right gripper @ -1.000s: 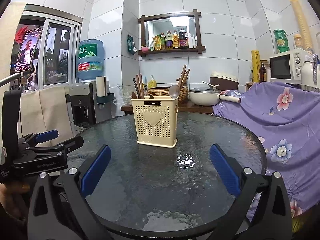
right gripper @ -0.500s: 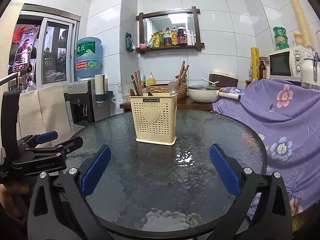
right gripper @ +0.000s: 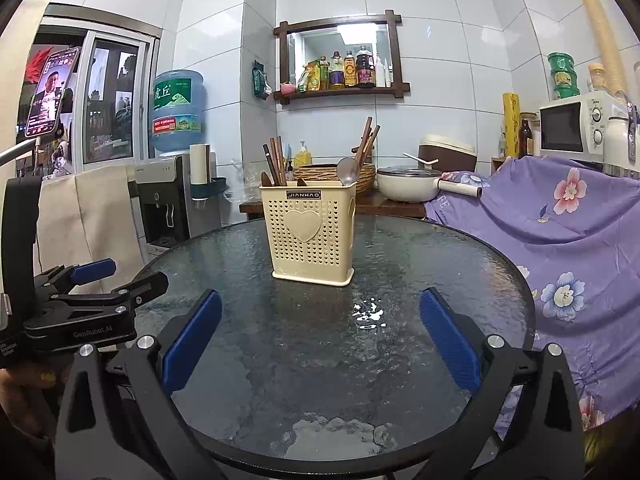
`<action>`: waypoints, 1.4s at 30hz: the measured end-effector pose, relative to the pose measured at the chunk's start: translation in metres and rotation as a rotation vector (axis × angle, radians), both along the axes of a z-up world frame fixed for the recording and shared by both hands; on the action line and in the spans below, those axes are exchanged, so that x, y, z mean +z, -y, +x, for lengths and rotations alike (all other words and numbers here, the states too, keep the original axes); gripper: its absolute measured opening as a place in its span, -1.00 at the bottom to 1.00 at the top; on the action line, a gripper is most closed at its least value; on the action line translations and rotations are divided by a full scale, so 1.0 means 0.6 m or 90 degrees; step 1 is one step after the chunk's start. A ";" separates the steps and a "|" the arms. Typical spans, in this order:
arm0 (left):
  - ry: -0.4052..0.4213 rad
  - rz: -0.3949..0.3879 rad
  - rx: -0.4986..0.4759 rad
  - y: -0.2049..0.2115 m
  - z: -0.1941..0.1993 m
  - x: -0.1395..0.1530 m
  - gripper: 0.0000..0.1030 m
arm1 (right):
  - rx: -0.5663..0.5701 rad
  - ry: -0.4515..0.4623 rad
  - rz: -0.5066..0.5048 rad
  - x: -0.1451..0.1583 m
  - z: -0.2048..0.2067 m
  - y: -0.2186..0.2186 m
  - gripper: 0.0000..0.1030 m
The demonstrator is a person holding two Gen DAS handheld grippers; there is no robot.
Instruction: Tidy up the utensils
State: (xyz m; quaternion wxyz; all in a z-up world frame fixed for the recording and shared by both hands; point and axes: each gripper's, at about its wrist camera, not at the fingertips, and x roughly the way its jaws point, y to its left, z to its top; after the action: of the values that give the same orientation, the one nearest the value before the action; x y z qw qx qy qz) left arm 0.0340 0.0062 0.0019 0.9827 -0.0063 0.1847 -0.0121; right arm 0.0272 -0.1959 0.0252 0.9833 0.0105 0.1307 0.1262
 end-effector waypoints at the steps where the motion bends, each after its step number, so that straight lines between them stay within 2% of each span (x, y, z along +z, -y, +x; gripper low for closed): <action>1: 0.000 0.000 0.000 0.001 0.000 -0.001 0.88 | -0.002 0.001 -0.001 -0.001 0.000 0.001 0.89; 42: -0.016 0.010 0.003 0.017 0.003 -0.007 0.88 | -0.001 -0.012 0.002 -0.011 0.001 0.003 0.89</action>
State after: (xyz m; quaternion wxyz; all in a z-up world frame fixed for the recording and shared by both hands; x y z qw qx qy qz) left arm 0.0359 -0.0038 -0.0020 0.9803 0.0007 0.1973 -0.0080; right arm 0.0276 -0.1978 0.0188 0.9821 0.0136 0.1400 0.1253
